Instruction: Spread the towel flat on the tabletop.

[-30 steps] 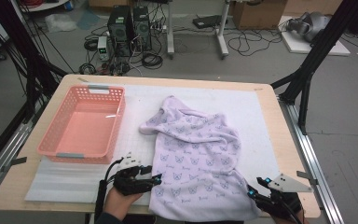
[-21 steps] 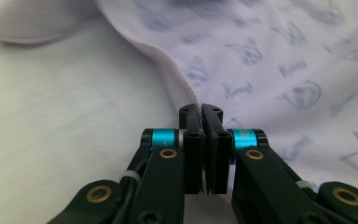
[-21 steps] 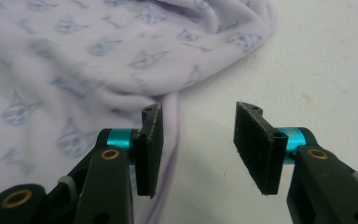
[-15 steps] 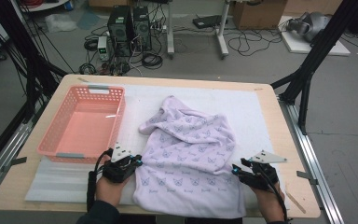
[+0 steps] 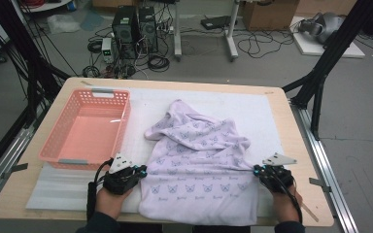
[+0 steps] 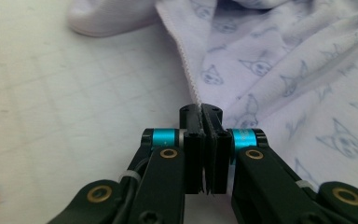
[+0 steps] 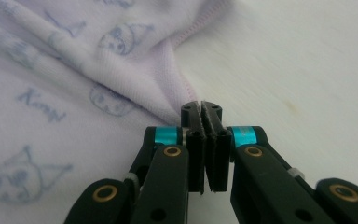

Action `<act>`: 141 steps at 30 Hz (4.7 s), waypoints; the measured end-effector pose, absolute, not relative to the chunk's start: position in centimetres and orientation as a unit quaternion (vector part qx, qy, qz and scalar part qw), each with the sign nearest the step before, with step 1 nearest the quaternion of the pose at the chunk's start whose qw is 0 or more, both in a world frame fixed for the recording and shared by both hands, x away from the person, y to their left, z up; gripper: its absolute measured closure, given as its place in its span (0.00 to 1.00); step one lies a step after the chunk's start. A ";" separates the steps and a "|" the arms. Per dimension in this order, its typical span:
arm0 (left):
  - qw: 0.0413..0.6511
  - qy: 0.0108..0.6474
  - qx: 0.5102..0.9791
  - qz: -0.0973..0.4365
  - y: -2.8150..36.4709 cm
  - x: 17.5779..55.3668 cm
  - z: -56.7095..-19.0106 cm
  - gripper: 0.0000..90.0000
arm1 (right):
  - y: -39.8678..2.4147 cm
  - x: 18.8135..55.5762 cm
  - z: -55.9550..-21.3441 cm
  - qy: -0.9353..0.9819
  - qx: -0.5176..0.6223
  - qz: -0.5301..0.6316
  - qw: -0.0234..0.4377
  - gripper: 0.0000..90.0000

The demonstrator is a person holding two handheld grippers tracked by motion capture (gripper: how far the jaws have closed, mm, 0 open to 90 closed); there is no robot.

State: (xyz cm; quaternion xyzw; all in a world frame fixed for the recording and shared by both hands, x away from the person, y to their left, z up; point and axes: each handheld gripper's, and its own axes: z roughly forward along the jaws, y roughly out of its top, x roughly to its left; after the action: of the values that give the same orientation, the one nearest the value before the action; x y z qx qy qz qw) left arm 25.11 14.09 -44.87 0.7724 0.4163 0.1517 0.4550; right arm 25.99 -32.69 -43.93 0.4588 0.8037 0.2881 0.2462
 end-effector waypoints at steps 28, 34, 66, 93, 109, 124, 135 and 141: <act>0.452 0.462 0.742 0.180 11.7 33.8 -44.2 0.97 | -29.9 32.4 -44.4 0.797 0.436 0.330 0.256 0.96; 0.467 0.464 0.721 0.217 10.9 36.3 -43.5 0.97 | -30.1 34.5 -44.2 0.771 0.451 0.328 0.306 0.96; 0.496 0.385 0.769 0.119 14.6 25.6 -43.6 0.54 | -32.4 25.0 -43.2 0.785 0.418 0.376 0.261 0.63; 0.431 0.397 0.799 0.131 8.4 28.2 -44.8 0.69 | -32.1 24.2 -43.6 0.786 0.412 0.384 0.255 0.61; 0.450 0.349 0.817 0.092 11.1 26.9 -45.2 0.68 | -31.8 24.0 -43.4 0.785 0.412 0.385 0.257 0.61; 0.429 0.363 0.820 0.108 11.5 24.4 -44.5 0.94 | -32.5 23.1 -43.1 0.778 0.421 0.389 0.258 0.61; 0.455 0.393 0.796 0.073 15.1 19.8 -44.3 0.94 | -32.0 21.5 -43.1 0.776 0.433 0.383 0.252 0.61; 0.463 0.403 0.787 0.060 15.6 17.1 -44.7 0.94 | -31.8 19.7 -43.7 0.787 0.438 0.361 0.242 0.60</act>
State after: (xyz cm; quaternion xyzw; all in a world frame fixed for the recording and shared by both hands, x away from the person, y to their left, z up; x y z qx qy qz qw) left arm 17.14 15.57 -44.73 0.7871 0.4032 0.0597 0.4630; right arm 19.75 -31.82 -43.66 0.4381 0.7868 0.3611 0.2420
